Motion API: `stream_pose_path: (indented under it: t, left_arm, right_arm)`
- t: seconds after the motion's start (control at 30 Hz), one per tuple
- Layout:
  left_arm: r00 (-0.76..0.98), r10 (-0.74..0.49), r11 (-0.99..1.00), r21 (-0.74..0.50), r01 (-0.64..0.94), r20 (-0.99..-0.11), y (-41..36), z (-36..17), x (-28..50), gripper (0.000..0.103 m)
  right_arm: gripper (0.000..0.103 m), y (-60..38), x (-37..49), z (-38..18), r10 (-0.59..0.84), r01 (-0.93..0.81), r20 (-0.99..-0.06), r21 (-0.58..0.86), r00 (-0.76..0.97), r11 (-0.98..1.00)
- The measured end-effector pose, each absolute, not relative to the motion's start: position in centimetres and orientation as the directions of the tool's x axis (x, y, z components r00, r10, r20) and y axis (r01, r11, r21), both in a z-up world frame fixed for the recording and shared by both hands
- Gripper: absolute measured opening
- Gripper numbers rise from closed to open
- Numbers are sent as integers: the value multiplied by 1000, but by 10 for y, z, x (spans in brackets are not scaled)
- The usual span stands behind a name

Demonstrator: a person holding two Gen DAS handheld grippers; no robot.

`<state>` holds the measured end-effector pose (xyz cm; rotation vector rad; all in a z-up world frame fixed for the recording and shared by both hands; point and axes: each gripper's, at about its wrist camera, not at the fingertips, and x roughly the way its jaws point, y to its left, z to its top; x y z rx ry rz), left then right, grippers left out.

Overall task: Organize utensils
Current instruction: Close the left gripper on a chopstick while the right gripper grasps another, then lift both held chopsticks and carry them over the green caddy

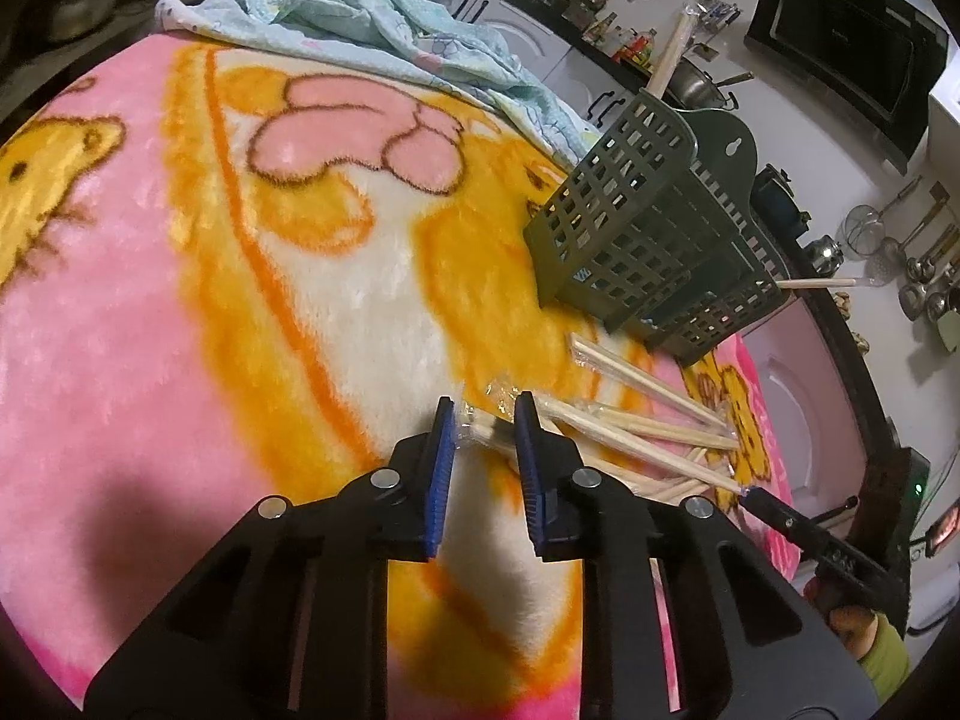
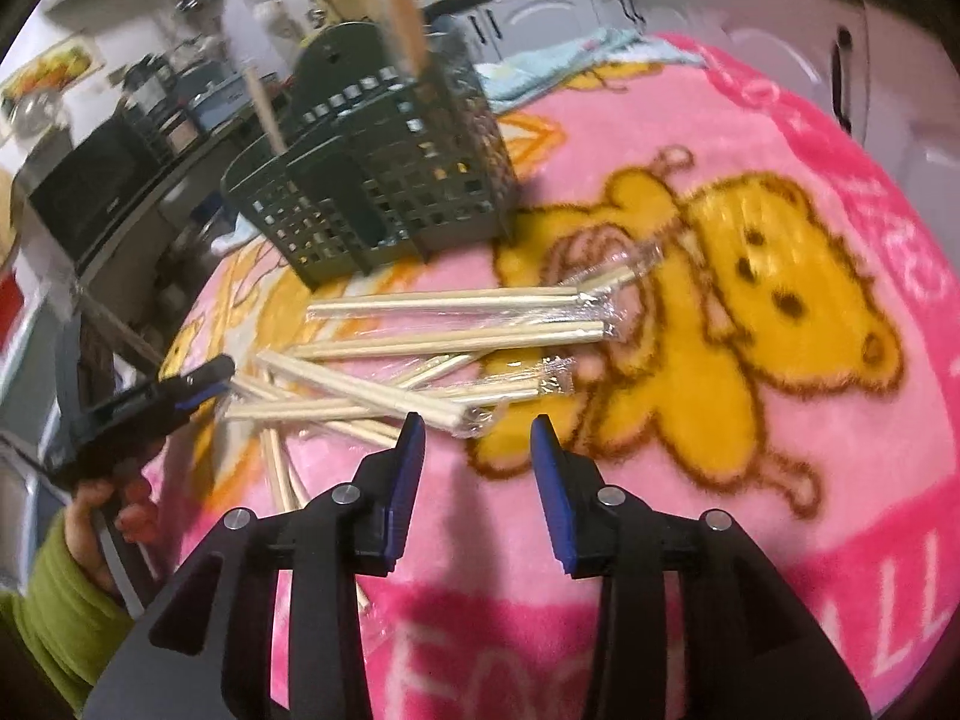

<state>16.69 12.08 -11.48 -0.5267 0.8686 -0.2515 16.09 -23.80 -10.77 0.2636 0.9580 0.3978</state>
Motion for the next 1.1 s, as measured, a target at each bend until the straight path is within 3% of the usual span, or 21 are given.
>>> stream_pose_path:
  t: [0.1,0.2,0.27,0.63,1.1]
  left_arm:
    - [629,-415,846,-533,1,-658,121,-114,167,13]
    - [630,-411,849,-528,2,-659,121,-113,167,13]
    - [631,-410,850,-526,4,-658,121,-113,168,12]
    - [665,-404,863,-504,48,-628,117,-94,165,5]
    - [759,-391,887,-433,160,-521,97,-28,155,3]
  right_arm:
    - [33,-243,168,-111,457,-181,-733,428,504,886]
    - [13,-245,174,-114,480,-173,-730,458,486,872]
    - [7,-245,175,-114,487,-174,-725,466,488,868]
    - [2,-232,166,-80,440,-287,-689,333,577,898]
    - [2,-198,153,-19,425,-445,-594,123,683,887]
